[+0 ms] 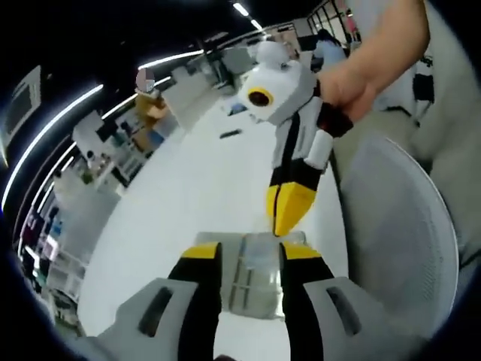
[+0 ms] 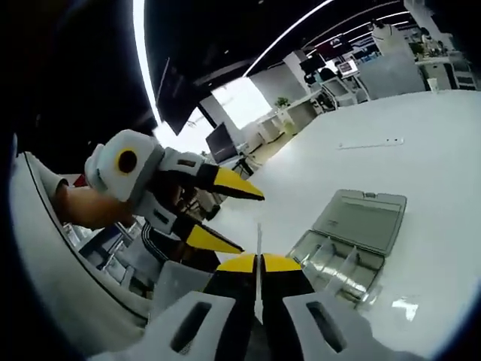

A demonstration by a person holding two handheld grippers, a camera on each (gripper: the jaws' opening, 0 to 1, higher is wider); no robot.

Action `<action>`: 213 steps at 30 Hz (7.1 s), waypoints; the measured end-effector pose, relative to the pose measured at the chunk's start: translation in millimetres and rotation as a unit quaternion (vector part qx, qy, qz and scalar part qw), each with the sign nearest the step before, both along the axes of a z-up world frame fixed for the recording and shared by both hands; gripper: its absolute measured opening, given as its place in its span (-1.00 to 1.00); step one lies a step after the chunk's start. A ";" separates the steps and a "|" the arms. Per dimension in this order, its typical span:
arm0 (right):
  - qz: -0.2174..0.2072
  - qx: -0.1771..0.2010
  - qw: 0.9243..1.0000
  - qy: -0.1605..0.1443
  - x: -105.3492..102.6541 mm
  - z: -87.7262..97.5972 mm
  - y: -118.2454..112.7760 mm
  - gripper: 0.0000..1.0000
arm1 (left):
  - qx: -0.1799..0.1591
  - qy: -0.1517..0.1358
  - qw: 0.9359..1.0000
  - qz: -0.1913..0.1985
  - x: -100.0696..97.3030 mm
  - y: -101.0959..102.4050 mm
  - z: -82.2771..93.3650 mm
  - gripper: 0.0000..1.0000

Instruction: Insert the divider into the dual guide fixture by aligning both edges with the guide slots and pushing it downward to the bottom, including one-sided entry, uneven engagement, binding, and posture correction.

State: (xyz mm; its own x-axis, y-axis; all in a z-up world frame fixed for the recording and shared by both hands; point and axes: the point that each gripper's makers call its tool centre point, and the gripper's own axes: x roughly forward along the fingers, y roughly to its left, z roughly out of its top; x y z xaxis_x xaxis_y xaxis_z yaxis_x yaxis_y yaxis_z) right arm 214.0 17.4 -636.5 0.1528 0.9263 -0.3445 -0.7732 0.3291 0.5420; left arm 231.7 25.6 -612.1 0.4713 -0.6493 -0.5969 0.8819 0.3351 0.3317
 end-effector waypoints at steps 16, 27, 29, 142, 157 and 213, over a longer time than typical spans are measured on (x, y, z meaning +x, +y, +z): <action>0.060 -0.027 0.996 -0.066 -9.1 -1.5 2.8 -1.00 | -0.005 0.093 0.995 -0.031 -9.5 -2.5 -3.9 -0.75; 0.090 -0.045 0.990 -0.097 -15.1 -5.2 4.1 -1.00 | 0.016 0.131 0.990 -0.049 -20.8 -4.0 -13.9 -0.84; 0.099 -0.048 0.988 -0.109 -16.9 -5.4 4.7 -1.00 | 0.026 0.140 0.988 -0.054 -23.8 -3.4 -17.0 -0.85; 0.141 -0.098 0.968 -0.182 -29.9 -21.0 -7.6 -0.55 | 0.182 0.243 0.952 -0.046 -17.3 37.7 -62.4 -1.00; 0.134 -0.113 0.966 -0.189 -27.0 -17.8 -15.7 -0.47 | 0.202 0.240 0.949 -0.034 -2.3 40.1 -70.6 -1.00; 0.119 -0.116 0.970 -0.176 -27.0 -16.5 -21.5 -0.37 | 0.215 0.228 0.950 -0.011 17.2 45.5 -103.8 -1.00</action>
